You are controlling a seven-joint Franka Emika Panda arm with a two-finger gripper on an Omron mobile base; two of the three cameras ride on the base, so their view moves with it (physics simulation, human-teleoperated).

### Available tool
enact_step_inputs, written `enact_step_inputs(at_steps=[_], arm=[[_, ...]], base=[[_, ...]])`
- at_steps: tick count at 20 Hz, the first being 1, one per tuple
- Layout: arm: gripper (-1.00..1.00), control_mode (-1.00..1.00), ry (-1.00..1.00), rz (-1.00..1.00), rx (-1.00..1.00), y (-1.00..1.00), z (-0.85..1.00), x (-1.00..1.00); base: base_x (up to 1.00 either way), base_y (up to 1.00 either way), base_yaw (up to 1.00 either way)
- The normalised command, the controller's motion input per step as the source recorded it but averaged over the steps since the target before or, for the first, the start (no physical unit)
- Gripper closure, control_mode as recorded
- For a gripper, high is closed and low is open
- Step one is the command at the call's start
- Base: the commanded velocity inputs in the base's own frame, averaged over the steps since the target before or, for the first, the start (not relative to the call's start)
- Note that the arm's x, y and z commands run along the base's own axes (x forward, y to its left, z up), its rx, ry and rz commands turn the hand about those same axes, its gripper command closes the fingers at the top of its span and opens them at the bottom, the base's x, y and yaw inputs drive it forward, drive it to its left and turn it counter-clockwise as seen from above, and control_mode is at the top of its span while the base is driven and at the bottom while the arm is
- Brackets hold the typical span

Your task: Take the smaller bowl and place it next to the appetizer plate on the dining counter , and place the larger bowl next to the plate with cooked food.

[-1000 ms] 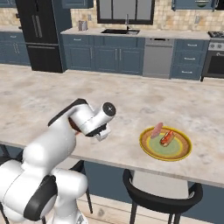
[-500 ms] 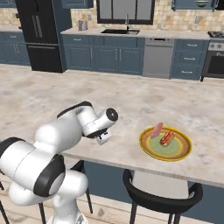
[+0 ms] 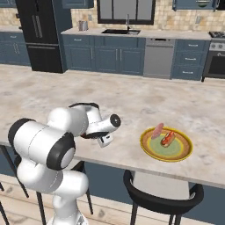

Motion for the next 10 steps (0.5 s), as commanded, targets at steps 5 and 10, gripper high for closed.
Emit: enact_step_inputs(at_steps=[5, 10], arm=[[1.00, -1.00, 0.00, 0.00, 0.02, 0.00, -0.13, 0.13], [1.00, -1.00, 0.00, 0.00, 0.00, -0.09, -0.06, 0.23]], base=[[0.00, 0.00, 0.00], [0.00, 0.00, 0.00]])
